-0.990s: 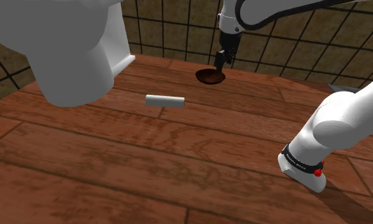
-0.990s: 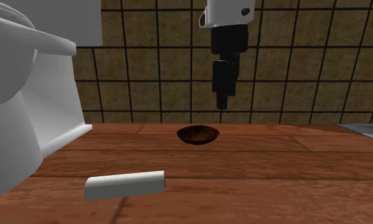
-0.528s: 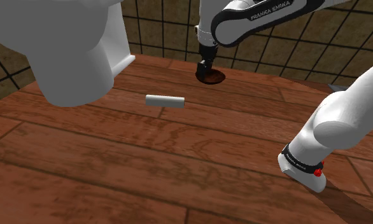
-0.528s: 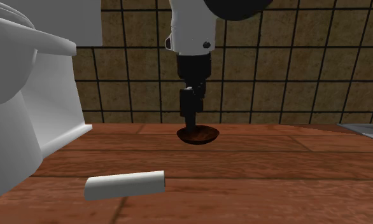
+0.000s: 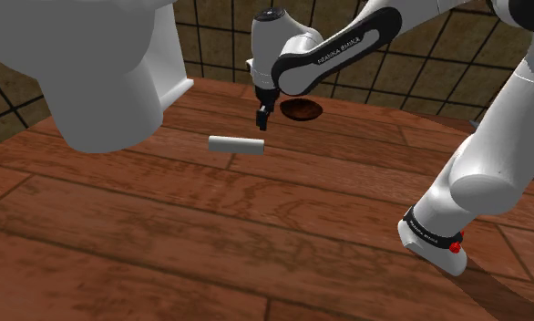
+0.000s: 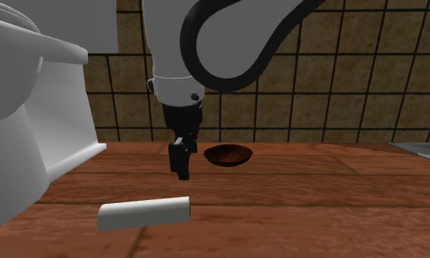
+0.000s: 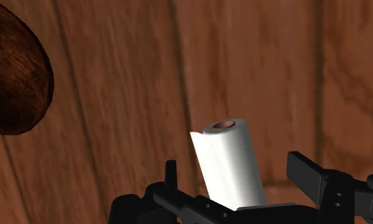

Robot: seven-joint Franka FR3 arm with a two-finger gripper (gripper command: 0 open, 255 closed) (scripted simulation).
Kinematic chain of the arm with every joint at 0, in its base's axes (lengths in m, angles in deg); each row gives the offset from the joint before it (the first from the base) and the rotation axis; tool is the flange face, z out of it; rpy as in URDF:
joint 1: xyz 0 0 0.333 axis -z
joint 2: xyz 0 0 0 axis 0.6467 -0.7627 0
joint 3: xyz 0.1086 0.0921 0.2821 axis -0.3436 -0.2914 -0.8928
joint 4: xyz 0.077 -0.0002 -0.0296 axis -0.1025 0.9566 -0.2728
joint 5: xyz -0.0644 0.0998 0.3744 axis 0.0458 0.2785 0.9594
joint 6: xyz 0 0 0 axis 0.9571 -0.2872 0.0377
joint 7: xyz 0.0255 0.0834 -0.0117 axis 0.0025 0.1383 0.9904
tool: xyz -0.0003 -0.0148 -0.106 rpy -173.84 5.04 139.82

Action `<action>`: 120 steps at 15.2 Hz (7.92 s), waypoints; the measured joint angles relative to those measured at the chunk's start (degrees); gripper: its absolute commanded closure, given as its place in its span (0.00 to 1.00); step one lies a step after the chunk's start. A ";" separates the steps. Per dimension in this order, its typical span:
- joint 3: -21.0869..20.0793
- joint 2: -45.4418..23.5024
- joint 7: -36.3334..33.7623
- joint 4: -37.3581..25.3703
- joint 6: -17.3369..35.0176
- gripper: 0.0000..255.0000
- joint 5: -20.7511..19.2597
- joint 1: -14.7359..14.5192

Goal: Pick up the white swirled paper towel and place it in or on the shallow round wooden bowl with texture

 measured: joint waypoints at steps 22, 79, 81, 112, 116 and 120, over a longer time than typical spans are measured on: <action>1.21 -24.79 -1.42 -16.12 8.60 0.00 -14.40 -5.39; 5.30 -9.25 33.56 -11.74 7.45 1.00 -0.44 14.84; 5.90 -9.74 36.51 -12.60 7.76 1.00 0.52 16.53; 9.94 -22.22 48.71 -17.42 18.29 1.00 2.98 25.08; 9.94 -22.25 48.69 -17.44 18.32 0.00 2.96 25.07; 9.95 -22.26 48.69 -17.42 18.32 0.00 2.96 25.07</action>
